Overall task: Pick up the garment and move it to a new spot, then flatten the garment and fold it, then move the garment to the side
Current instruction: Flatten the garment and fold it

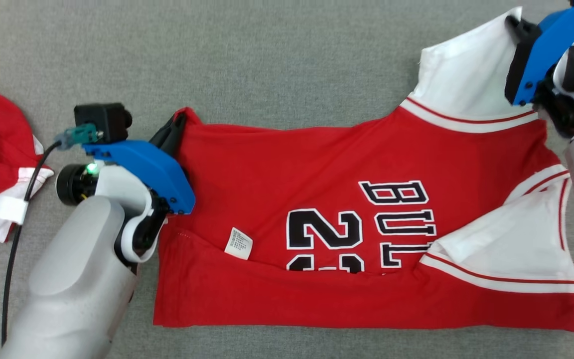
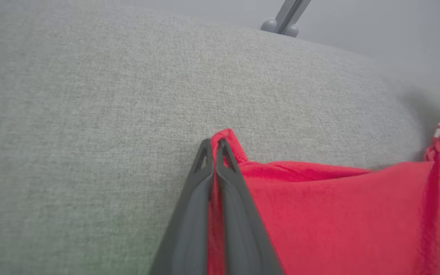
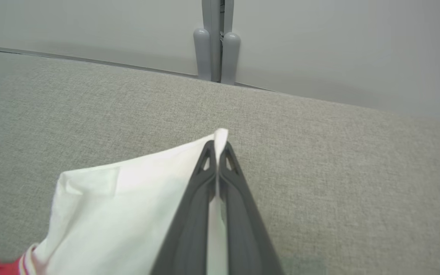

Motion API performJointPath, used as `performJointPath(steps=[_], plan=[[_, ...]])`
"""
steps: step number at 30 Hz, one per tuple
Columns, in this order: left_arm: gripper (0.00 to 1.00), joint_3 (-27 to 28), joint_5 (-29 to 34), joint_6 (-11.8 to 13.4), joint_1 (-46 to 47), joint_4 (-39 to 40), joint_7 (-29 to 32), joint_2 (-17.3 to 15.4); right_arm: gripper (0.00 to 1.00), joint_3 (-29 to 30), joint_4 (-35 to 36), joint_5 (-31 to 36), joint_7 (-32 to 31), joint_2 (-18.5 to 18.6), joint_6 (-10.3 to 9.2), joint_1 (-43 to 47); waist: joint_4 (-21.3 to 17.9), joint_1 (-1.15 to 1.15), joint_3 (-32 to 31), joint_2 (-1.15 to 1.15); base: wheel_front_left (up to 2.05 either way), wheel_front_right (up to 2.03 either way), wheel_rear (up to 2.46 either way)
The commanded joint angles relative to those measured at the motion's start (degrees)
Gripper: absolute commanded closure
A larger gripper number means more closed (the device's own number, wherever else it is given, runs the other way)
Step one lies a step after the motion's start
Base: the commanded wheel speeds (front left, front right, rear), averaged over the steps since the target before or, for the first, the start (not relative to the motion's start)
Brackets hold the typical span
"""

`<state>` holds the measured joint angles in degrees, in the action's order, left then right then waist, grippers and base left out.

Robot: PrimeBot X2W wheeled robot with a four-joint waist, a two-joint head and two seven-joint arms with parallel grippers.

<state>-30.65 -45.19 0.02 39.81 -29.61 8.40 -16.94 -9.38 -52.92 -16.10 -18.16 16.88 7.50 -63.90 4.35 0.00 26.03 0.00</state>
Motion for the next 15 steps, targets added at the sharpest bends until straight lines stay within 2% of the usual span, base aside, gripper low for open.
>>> performJointPath(steps=[1,8,15], plan=[[1.0,0.4,-0.4,0.0,-1.0,-0.4,-0.8,0.2,1.0,-0.5,0.7,-1.1,0.5,0.6,-0.02,1.4,-0.9,0.0,-1.3,0.0,0.0,0.0,0.0],[1.0,2.8,-3.2,-0.4,-6.5,-1.1,-6.5,1.3,1.0,-4.9,8.4,-8.4,2.4,3.4,-0.01,9.9,-2.4,0.0,-5.9,0.0,0.0,0.0,0.0],[1.0,4.3,-4.7,-0.8,-12.8,0.2,-11.2,1.2,1.0,-5.8,18.4,-13.0,1.9,7.6,-0.01,20.8,-3.4,0.0,-9.6,0.0,0.0,0.0,0.0]])
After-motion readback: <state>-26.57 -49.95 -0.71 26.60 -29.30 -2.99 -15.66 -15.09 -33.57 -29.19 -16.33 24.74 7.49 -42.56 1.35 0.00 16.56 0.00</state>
